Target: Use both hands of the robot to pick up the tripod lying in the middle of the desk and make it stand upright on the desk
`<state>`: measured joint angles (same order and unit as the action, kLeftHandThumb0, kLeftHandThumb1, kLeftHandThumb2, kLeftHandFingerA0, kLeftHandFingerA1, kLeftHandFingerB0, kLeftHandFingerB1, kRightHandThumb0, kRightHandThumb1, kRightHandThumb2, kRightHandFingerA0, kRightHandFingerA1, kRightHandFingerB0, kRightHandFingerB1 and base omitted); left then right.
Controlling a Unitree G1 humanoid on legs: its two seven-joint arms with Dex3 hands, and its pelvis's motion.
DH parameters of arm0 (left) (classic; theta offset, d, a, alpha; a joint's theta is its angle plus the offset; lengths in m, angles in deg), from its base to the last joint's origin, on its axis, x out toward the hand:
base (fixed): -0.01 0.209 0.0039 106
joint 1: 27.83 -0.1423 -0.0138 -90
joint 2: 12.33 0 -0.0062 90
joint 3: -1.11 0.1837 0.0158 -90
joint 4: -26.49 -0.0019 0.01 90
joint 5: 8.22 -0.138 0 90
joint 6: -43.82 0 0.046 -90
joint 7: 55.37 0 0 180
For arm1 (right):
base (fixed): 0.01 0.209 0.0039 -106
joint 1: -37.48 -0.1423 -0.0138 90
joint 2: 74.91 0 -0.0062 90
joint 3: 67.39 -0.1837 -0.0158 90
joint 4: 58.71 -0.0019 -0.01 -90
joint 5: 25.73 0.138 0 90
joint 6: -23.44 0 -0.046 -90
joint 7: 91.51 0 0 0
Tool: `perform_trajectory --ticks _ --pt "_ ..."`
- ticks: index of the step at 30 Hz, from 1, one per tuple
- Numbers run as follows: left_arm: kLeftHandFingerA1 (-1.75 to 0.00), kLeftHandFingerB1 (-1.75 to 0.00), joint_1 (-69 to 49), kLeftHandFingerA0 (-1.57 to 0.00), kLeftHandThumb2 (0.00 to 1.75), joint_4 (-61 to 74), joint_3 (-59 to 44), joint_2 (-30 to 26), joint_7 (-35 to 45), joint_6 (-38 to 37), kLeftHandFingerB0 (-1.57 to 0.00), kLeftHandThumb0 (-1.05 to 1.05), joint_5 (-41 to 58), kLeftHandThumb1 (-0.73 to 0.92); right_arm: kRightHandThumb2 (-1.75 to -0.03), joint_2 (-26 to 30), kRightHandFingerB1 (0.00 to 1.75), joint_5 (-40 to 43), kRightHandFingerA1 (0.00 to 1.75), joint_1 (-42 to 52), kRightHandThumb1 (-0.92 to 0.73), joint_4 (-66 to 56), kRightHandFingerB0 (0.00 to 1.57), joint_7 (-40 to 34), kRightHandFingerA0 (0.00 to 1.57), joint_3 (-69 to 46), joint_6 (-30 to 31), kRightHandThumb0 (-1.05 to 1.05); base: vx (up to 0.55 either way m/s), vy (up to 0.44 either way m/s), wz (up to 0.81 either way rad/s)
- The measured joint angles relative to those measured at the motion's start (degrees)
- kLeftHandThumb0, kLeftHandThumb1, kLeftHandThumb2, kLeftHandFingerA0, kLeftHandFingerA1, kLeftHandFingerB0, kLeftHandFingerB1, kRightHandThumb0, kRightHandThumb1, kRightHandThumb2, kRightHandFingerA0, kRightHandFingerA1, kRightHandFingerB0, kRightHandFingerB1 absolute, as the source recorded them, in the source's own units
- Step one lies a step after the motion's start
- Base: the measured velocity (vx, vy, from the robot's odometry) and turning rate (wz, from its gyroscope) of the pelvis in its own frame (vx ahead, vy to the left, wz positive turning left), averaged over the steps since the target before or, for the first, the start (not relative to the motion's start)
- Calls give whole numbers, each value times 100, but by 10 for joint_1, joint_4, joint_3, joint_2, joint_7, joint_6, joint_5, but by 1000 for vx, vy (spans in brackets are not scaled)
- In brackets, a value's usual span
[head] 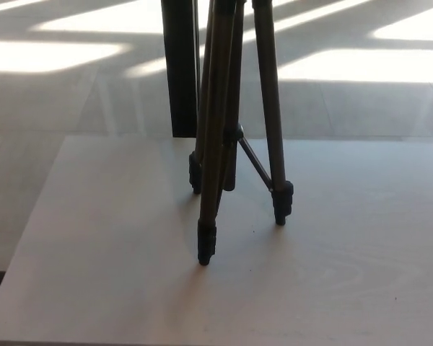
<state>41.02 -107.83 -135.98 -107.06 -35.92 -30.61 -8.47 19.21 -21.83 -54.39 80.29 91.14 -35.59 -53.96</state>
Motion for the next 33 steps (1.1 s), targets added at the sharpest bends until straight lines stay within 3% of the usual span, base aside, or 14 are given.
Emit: perform_trajectory --ticks 1,7,8,15,16,19,20,24,26,28,29,31,32,33 --pt "-70 -59 -2 -33 61 -3 4 -2 1 -2 -18 -71 5 69 -91 0 26 7 24 3 -51 -4 1 0 0 6 0 -70 0 0 0" --pt "-68 -59 -9 -33 89 -11 19 -6 7 -6 -14 -70 38 53 -91 1 24 31 27 27 -53 -1 0 -1 0 50 -12 -64 0 0 0" --pt "-72 -60 -9 -42 61 -10 19 -7 9 -7 -25 -71 45 69 -90 1 29 35 30 27 -51 6 0 0 0 53 -18 -66 0 0 0" --pt "-67 -54 -16 -39 61 -8 20 -10 14 -9 -19 -66 77 66 -91 1 38 61 43 54 -49 14 0 11 0 77 -64 -66 0 0 0" --pt "-69 -55 -18 -40 61 -10 20 -10 15 -9 -20 -67 81 65 -60 1 32 66 43 58 -68 13 8 14 1 79 -70 -62 0 0 0" --pt "-67 -54 -28 -44 60 -23 27 -14 17 -13 -27 -67 88 68 -62 1 35 79 49 73 -71 14 9 23 1 85 -90 -64 0 0 0" --pt "-71 -58 -31 -42 61 -29 32 -16 17 -17 -20 -68 90 64 -91 1 40 81 41 82 -50 15 5 26 0 91 -99 -70 0 0 0" --pt "-71 -58 -47 -47 61 -33 37 -16 19 -25 -24 -67 99 69 -92 0 33 97 35 105 -51 14 0 30 2 94 -103 -73 0 0 0" --pt "-72 -61 -54 -51 91 -37 35 -15 19 -30 -26 -69 107 53 -91 0 39 103 41 116 -49 14 3 34 0 99 -109 -67 0 0 0" --pt "-73 -63 -59 -48 90 -37 31 -12 19 -37 -29 -69 117 52 -64 0 30 107 43 122 -69 19 11 36 4 105 -115 -70 0 0 0" --pt "-73 -59 -61 -50 60 -37 27 -10 20 -42 -32 -69 122 68 -63 1 30 108 44 125 -69 23 10 37 3 109 -117 -65 0 0 0" --pt "-73 -62 -66 -49 92 -36 19 -6 24 -53 -33 -70 133 53 -62 2 30 110 44 129 -71 35 7 39 1 116 -122 -65 0 0 0" --pt "-73 -59 -68 -46 60 -36 13 -2 24 -60 -35 -69 141 68 -63 4 31 112 45 135 -72 45 9 44 1 120 -129 -64 0 0 0" --pt "-74 -59 -71 -36 62 -36 11 0 25 -65 -34 -71 145 64 -60 4 40 113 61 140 -71 50 24 48 20 123 -134 -66 0 0 0"
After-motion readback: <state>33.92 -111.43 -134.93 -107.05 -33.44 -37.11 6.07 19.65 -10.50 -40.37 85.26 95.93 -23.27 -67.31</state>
